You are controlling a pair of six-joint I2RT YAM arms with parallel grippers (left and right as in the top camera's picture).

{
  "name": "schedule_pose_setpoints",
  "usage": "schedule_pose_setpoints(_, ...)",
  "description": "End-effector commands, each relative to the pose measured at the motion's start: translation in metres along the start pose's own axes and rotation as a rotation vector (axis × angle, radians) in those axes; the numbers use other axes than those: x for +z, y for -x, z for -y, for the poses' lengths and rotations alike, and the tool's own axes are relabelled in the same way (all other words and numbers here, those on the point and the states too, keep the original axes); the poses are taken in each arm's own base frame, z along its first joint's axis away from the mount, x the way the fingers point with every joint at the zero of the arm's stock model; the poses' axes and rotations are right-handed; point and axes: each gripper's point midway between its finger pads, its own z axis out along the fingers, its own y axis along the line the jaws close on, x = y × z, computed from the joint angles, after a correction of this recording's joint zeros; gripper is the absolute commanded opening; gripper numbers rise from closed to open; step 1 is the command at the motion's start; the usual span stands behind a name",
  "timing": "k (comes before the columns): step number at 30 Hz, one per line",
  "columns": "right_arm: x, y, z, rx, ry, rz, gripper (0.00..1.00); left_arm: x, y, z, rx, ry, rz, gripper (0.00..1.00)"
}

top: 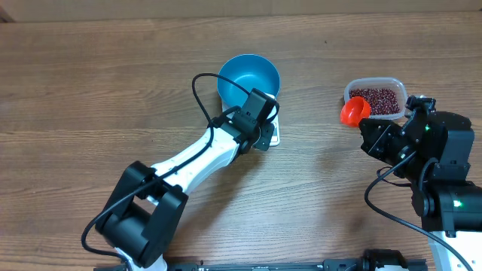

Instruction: Scoop item into bowl and weigh 150g on scale

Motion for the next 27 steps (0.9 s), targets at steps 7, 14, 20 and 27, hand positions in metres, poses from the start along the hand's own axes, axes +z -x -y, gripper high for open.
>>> schedule_pose_setpoints(7,-0.005,0.007,-0.004,-0.014,0.006,0.025,0.04,0.011,0.002,-0.004,0.059,0.031,0.007,0.04)
schedule_pose_setpoints(14,-0.005,0.007,-0.004,-0.014,0.006,0.025,0.04,0.014,0.005,-0.009,0.103,0.061,0.02,0.04)
schedule_pose_setpoints(20,-0.005,0.007,-0.004,-0.014,0.006,0.025,0.04,0.02,0.001,-0.009,0.103,0.063,0.007,0.04)
schedule_pose_setpoints(27,-0.005,0.007,-0.003,-0.014,0.002,0.027,0.04,0.023,-0.002,-0.008,0.104,0.055,-0.004,0.04)
